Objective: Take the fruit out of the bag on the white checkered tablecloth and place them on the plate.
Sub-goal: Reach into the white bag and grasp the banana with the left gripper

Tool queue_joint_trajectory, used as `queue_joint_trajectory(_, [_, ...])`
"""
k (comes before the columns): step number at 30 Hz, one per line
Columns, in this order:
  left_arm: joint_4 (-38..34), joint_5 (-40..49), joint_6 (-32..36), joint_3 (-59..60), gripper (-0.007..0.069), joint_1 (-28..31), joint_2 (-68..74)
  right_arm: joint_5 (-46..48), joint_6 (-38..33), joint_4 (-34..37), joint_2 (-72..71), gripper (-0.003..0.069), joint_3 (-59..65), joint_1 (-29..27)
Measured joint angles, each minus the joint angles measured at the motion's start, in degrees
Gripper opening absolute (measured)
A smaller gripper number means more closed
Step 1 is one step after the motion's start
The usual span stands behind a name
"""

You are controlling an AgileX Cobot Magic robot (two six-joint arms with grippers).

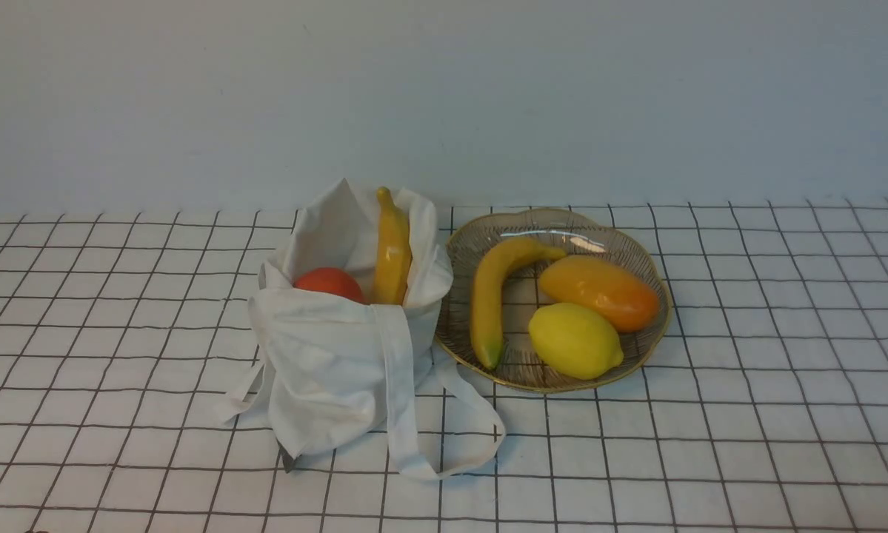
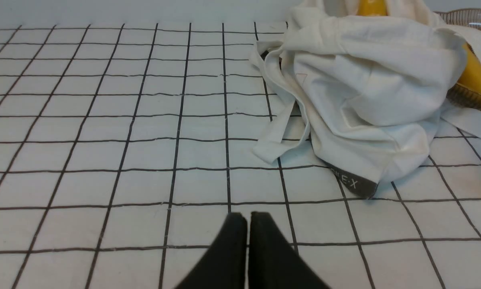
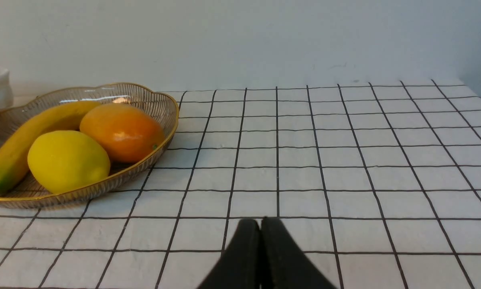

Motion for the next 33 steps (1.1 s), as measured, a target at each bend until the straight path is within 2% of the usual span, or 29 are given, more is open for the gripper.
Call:
queue_joint_trajectory(9, [0.05,0.0,0.0,0.0,-0.0008,0.0,0.0,0.0,0.0,0.0,0.0,-0.0015,0.0,0.0])
queue_joint_trajectory(13, [-2.06,0.0,-1.32,0.0,-0.0008,0.0,0.0,0.0,0.0,0.0,0.0,-0.0015,0.0,0.0])
queue_joint_trajectory(15, [-13.18,-0.04,-7.84,0.06,-0.0008,0.0,0.0,0.0,0.0,0.0,0.0,-0.0015,0.0,0.0])
queue_joint_trajectory(16, [-13.18,-0.04,-7.84,0.06,-0.0008,0.0,0.0,0.0,0.0,0.0,0.0,-0.0015,0.0,0.0])
queue_joint_trajectory(19, [-33.06,-0.04,-16.85,0.19,-0.0008,0.0,0.0,0.0,0.0,0.0,0.0,-0.0015,0.0,0.0])
queue_joint_trajectory(21, [-39.91,-0.04,-18.16,0.19,-0.0008,0.0,0.0,0.0,0.0,0.0,0.0,-0.0015,0.0,0.0])
queue_joint_trajectory(23, [-44.03,-0.04,-18.07,0.19,-0.0008,0.0,0.0,0.0,0.0,0.0,0.0,-0.0015,0.0,0.0])
queue_joint_trajectory(29, [-47.99,-3.38,-14.05,-0.16,-0.0008,-0.05,0.0,0.0,0.0,0.0,0.0,-0.0015,0.0,0.0])
queue_joint_trajectory(30, [-48.45,-1.18,-10.69,-2.38,-0.0008,-0.17,0.0,0.0,0.0,0.0,0.0,-0.0015,0.0,0.0])
queue_joint_trajectory(33, [-48.04,3.48,-6.15,-9.65,-0.0008,-0.37,1.09,0.0,0.0,0.0,0.0,-0.0015,0.0,0.0])
